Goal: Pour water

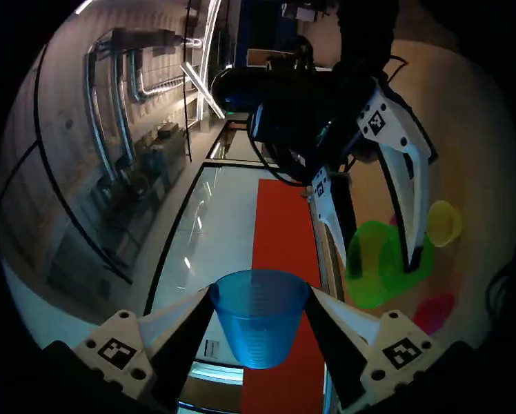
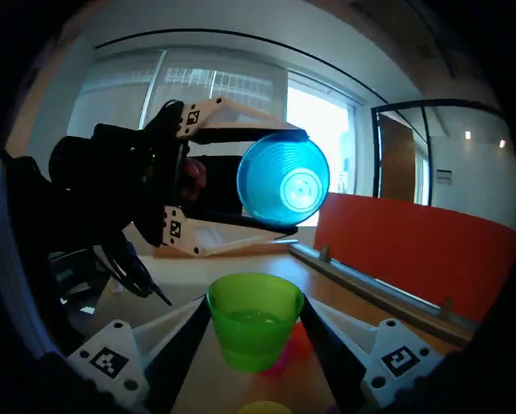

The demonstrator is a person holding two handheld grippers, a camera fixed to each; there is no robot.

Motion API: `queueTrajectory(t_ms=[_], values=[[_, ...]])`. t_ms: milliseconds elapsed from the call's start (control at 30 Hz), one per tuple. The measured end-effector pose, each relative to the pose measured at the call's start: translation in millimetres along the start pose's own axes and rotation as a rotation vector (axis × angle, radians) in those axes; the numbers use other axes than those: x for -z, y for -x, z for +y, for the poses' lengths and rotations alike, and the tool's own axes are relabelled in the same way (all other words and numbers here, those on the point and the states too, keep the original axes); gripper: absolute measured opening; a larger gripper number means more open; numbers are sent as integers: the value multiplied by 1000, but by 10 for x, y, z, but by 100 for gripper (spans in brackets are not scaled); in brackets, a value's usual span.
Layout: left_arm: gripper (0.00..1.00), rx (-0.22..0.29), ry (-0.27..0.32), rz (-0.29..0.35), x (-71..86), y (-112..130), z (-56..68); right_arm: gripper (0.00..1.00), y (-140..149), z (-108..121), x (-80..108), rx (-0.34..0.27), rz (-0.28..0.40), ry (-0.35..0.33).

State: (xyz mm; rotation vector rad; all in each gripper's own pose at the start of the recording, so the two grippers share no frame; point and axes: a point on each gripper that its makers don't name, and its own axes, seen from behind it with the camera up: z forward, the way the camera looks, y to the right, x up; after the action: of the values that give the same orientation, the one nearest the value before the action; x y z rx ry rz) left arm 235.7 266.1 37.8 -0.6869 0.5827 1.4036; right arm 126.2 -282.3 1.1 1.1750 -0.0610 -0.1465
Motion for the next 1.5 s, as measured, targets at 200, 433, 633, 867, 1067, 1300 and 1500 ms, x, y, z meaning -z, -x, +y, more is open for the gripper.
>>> queueTrajectory(t_ms=[200, 433, 633, 867, 1067, 1300, 1500], values=[[88, 118, -18, -8, 34, 39, -7, 92, -15, 2, 1, 6, 6, 4], [88, 273, -30, -7, 54, 80, -3, 92, -42, -6, 14, 12, 10, 10], [88, 378, -51, -20, 78, 174, -23, 92, -75, 4, 29, 17, 14, 19], [88, 548, -107, -43, 144, 306, -88, 92, -123, 11, 33, 19, 19, 27], [88, 776, -136, -48, 181, 403, -145, 92, -164, 13, 42, 24, 25, 34], [88, 991, -140, -28, 250, 411, -198, 92, -188, 30, 49, 23, 31, 46], [88, 1120, -142, -73, 261, 531, -79, 92, -214, 34, 46, 25, 36, 56]])
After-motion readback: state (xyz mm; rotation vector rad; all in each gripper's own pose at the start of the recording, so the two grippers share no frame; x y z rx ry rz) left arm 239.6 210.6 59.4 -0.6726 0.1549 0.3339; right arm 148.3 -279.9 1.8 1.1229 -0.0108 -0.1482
